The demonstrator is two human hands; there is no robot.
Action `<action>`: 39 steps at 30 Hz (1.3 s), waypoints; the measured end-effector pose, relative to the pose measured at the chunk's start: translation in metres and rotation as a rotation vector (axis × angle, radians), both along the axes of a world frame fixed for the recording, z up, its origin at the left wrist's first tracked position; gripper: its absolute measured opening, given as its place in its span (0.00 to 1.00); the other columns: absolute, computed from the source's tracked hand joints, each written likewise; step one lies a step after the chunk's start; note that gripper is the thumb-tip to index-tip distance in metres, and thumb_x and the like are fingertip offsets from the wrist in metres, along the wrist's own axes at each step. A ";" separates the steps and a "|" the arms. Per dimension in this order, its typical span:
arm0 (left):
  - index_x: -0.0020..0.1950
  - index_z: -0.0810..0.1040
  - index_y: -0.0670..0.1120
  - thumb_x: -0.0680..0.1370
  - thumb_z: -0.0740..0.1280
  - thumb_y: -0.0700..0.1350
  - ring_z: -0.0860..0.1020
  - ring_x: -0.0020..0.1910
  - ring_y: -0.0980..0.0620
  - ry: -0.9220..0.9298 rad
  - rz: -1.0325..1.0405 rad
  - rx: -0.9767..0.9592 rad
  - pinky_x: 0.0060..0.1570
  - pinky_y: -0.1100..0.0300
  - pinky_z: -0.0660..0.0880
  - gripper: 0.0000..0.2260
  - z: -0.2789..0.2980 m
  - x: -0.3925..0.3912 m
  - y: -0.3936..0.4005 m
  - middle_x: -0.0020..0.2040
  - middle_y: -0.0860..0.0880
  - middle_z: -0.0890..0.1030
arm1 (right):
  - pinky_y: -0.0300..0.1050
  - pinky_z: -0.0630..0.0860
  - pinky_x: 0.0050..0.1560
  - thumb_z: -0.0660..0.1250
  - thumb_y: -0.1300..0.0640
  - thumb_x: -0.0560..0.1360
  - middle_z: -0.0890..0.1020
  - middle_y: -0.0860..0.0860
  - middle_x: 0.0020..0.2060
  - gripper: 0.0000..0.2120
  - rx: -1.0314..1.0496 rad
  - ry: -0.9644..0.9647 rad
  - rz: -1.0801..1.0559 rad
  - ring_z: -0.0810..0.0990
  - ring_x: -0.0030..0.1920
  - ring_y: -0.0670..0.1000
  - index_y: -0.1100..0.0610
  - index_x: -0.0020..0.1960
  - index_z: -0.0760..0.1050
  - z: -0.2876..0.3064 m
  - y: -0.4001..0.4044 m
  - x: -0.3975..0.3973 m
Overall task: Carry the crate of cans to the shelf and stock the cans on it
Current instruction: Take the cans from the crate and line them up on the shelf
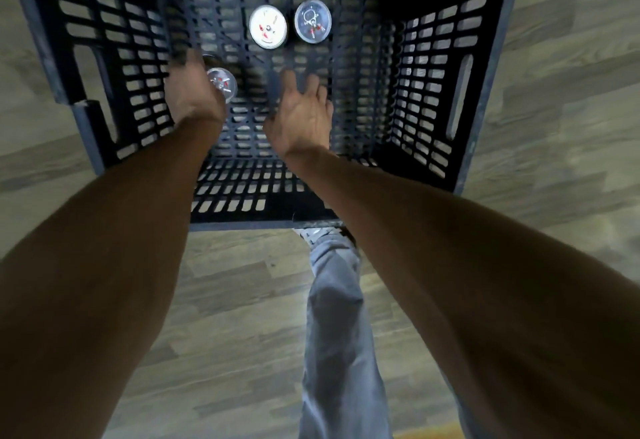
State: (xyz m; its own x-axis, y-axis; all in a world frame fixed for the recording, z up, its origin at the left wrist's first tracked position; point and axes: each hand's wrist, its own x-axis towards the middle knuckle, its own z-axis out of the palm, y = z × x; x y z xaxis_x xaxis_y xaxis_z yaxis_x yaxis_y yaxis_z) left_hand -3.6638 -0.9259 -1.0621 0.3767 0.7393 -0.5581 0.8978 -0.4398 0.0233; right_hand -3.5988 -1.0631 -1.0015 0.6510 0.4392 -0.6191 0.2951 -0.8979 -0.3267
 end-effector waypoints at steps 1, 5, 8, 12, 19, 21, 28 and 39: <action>0.67 0.68 0.42 0.77 0.62 0.39 0.75 0.57 0.33 -0.006 -0.013 0.011 0.57 0.43 0.73 0.17 0.002 -0.002 -0.005 0.63 0.34 0.73 | 0.54 0.69 0.64 0.67 0.57 0.74 0.70 0.59 0.62 0.26 0.002 0.009 0.002 0.69 0.63 0.60 0.54 0.69 0.65 0.001 -0.004 0.000; 0.74 0.62 0.49 0.78 0.64 0.49 0.75 0.57 0.31 0.027 0.013 -0.103 0.53 0.44 0.74 0.25 0.004 -0.006 -0.021 0.69 0.33 0.66 | 0.55 0.69 0.65 0.70 0.54 0.74 0.69 0.59 0.62 0.27 -0.010 0.074 -0.022 0.69 0.64 0.60 0.54 0.70 0.64 0.010 -0.011 0.003; 0.75 0.60 0.54 0.77 0.65 0.54 0.74 0.60 0.31 0.037 0.075 -0.232 0.57 0.46 0.73 0.28 -0.006 0.003 -0.012 0.66 0.33 0.69 | 0.55 0.69 0.65 0.70 0.53 0.75 0.70 0.59 0.61 0.27 0.015 0.093 -0.018 0.70 0.64 0.60 0.54 0.70 0.64 0.010 -0.002 0.016; 0.71 0.65 0.53 0.75 0.71 0.51 0.74 0.60 0.33 -0.026 0.129 -0.244 0.60 0.47 0.73 0.27 -0.016 0.017 -0.017 0.63 0.34 0.72 | 0.55 0.71 0.65 0.69 0.55 0.75 0.71 0.59 0.62 0.27 0.041 0.085 -0.016 0.70 0.64 0.59 0.55 0.70 0.63 0.004 0.004 0.023; 0.76 0.67 0.49 0.81 0.64 0.40 0.74 0.65 0.46 -0.260 0.414 -0.412 0.48 0.78 0.67 0.23 -0.007 0.009 -0.043 0.69 0.42 0.73 | 0.55 0.73 0.63 0.70 0.57 0.74 0.71 0.58 0.61 0.26 0.050 0.122 -0.054 0.73 0.62 0.60 0.54 0.70 0.65 0.003 -0.017 0.017; 0.75 0.69 0.50 0.78 0.68 0.36 0.74 0.61 0.51 -0.325 0.592 -0.525 0.46 0.76 0.72 0.26 0.013 0.002 -0.055 0.69 0.47 0.71 | 0.52 0.74 0.63 0.69 0.59 0.75 0.71 0.57 0.62 0.26 0.038 0.123 -0.052 0.73 0.62 0.59 0.54 0.70 0.65 0.012 -0.024 0.018; 0.67 0.77 0.52 0.75 0.66 0.28 0.82 0.48 0.50 -0.487 0.930 -0.809 0.41 0.55 0.82 0.26 0.131 0.009 -0.056 0.56 0.49 0.81 | 0.54 0.71 0.69 0.74 0.56 0.72 0.70 0.55 0.70 0.36 0.039 0.237 0.232 0.68 0.70 0.58 0.50 0.75 0.61 0.098 -0.002 0.034; 0.47 0.82 0.48 0.75 0.68 0.43 0.80 0.38 0.48 -0.915 0.969 -0.735 0.34 0.59 0.78 0.04 0.445 0.101 0.044 0.43 0.46 0.83 | 0.49 0.73 0.59 0.75 0.58 0.65 0.80 0.52 0.58 0.31 0.534 -0.037 0.195 0.71 0.62 0.55 0.52 0.67 0.71 0.388 0.107 0.123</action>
